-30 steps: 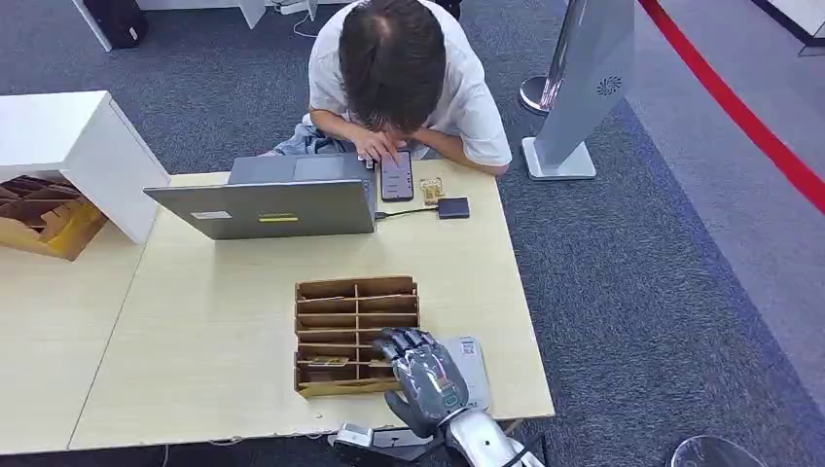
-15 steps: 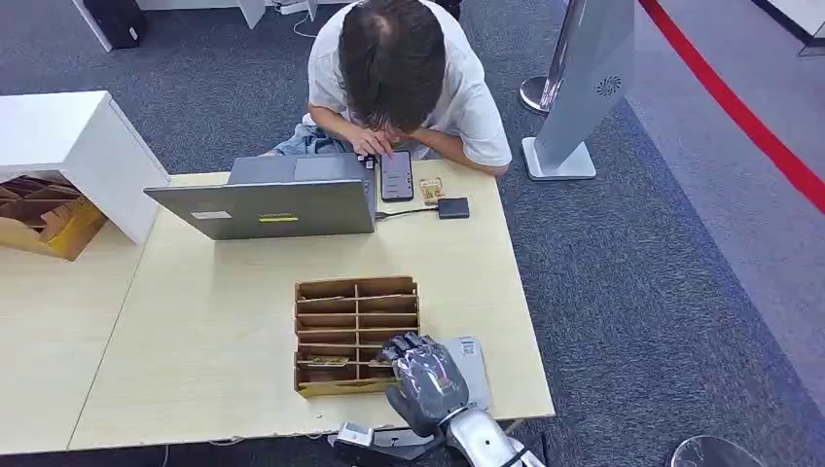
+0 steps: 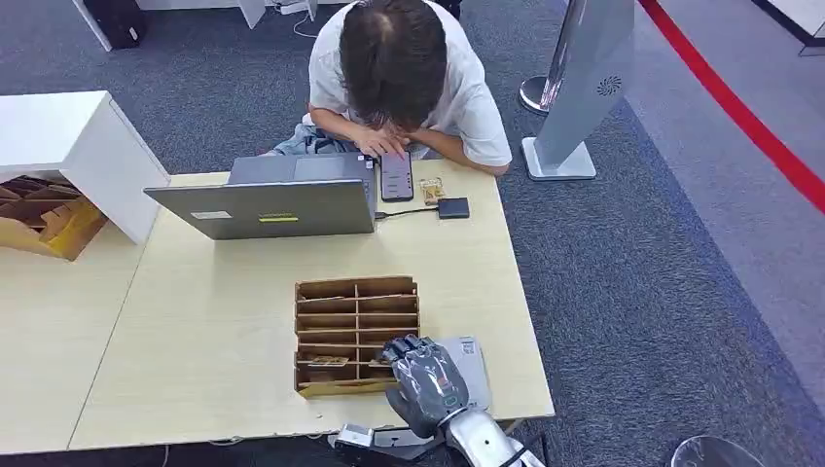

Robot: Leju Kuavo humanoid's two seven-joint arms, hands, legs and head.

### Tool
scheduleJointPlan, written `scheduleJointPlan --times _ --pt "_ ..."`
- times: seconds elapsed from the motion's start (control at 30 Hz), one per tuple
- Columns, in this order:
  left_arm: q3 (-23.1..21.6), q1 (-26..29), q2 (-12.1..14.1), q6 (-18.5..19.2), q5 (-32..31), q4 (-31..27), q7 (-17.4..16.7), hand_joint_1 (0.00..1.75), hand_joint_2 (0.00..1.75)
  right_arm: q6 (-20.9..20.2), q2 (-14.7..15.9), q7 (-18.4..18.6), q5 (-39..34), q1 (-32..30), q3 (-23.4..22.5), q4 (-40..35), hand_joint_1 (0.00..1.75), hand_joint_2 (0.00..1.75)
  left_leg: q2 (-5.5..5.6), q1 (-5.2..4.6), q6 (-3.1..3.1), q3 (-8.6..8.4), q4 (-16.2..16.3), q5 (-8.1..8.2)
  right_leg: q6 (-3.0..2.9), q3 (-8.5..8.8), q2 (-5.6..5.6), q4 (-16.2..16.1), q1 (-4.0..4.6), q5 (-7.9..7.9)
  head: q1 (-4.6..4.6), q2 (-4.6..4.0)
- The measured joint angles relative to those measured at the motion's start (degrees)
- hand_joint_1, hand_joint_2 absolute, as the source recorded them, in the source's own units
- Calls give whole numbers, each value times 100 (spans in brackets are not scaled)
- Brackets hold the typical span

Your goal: Pass the card to the sensor for recognition and then transmit it.

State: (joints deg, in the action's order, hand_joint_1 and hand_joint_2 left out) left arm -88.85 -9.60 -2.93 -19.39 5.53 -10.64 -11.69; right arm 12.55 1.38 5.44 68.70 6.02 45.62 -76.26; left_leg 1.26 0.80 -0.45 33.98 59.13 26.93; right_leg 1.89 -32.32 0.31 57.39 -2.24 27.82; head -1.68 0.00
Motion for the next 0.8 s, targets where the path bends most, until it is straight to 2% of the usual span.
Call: scheduleJointPlan --times 0.13,0.17,0.2,0.43,0.5,0.6,0.7,0.8 --pt "0 0 -2 0 0 0 0 0 0 0 0 2 0 1 0 0 80 175 0 0 0 0 0 0 0 0 0 0 0 0 0 0" --pt "0 0 -2 0 0 0 0 0 0 0 0 11 0 1 0 0 93 175 0 0 0 0 0 0 0 0 0 0 0 0 0 0" --pt "0 0 0 0 -7 0 0 0 0 0 0 13 0 2 0 0 124 175 0 0 0 0 0 0 0 0 0 0 0 0 0 0" --pt "0 0 -2 2 -37 0 0 0 0 -2 -41 15 -18 41 -11 7 147 175 0 0 0 -1 0 0 0 0 0 0 0 0 0 0" --pt "0 -1 -2 4 -50 0 2 0 0 4 -72 15 -18 55 -24 26 162 175 -1 0 0 -1 0 0 0 0 1 0 0 0 0 0" --pt "0 -1 0 7 -72 0 0 0 0 9 -83 13 -20 53 -26 52 161 175 0 0 0 0 0 0 0 0 0 0 0 0 0 0" --pt "0 -2 -2 11 -74 0 0 0 0 9 -92 13 -24 54 -28 61 168 175 -1 0 0 0 0 0 0 0 0 0 0 0 0 0" --pt "0 -3 0 13 -79 0 0 0 0 13 -100 13 -26 57 -31 81 164 175 0 0 0 -1 0 0 0 0 0 0 0 0 0 0"
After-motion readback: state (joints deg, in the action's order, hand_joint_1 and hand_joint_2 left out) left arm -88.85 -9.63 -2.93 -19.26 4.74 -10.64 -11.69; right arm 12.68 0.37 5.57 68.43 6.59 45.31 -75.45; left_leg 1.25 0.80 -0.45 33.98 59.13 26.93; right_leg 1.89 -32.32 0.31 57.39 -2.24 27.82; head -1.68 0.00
